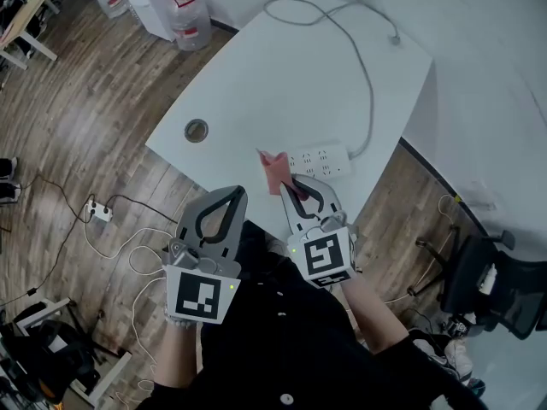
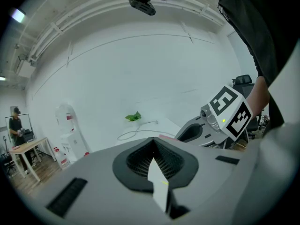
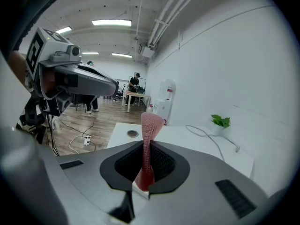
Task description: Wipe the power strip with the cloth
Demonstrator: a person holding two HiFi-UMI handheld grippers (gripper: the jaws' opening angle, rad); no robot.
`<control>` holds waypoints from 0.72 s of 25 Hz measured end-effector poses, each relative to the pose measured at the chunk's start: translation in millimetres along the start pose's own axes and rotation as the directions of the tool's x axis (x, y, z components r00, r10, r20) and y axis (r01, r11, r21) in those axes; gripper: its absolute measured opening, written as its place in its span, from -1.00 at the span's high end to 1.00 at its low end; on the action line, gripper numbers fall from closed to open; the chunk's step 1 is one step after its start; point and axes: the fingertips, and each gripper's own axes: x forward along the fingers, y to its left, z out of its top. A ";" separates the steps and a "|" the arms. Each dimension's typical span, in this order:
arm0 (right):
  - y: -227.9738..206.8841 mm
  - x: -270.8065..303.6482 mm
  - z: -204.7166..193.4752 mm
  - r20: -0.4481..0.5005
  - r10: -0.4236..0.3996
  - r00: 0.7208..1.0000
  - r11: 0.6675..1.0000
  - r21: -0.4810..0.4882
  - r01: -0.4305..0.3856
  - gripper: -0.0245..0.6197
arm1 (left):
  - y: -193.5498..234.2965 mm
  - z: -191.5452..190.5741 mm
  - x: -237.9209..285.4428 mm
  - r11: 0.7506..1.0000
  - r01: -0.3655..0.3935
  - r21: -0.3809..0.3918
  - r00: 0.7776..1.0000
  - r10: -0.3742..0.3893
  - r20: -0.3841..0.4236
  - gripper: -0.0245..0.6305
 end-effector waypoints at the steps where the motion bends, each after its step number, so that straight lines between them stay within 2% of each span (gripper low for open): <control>1: 2.5 5.4 -1.4 -0.010 0.009 1.000 1.000 0.002 -0.009 0.77 | 2.5 -1.1 -0.3 1.000 -0.001 -0.002 1.000 0.001 -0.001 0.88; 9: 18.6 46.3 -14.6 -0.065 0.073 0.995 0.997 0.037 -0.071 0.77 | 15.0 -14.8 2.2 1.000 0.000 -0.024 1.000 -0.001 -0.022 0.89; 18: 31.1 79.7 -37.5 -0.144 0.105 0.984 0.994 0.008 -0.105 0.77 | 11.6 -20.8 6.3 0.999 0.008 -0.031 1.000 -0.009 -0.030 0.88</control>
